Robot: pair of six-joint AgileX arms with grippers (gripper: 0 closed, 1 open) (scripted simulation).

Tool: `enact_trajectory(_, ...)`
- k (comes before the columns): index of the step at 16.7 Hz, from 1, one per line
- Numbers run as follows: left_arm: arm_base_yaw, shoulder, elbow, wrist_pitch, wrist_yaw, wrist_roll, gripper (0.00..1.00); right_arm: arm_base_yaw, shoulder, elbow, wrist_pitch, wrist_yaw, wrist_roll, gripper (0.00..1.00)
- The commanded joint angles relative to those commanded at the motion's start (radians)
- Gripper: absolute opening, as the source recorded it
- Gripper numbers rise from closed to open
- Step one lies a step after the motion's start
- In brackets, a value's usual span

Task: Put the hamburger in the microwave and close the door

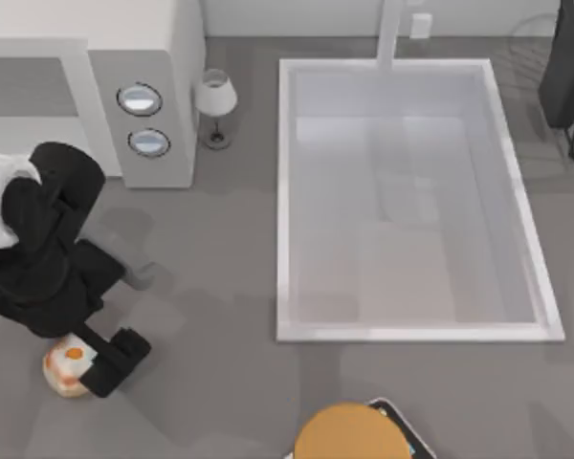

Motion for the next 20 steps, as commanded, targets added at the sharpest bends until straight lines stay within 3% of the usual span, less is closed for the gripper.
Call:
enact_trajectory(1,0.0,0.0,0.0,0.0,0.0,0.0,1.0,0.0,0.0,0.0,0.0,0.0,0.0,1.0)
enact_trajectory(14,0.0,0.0,0.0,0.0,0.0,0.0,0.02,0.0,0.0,0.0,0.0,0.0,0.0,1.0)
enact_trajectory(20,0.0,0.0,0.0,0.0,0.0,0.0,0.0,0.0,0.0,0.0,0.0,0.0,0.0,1.0)
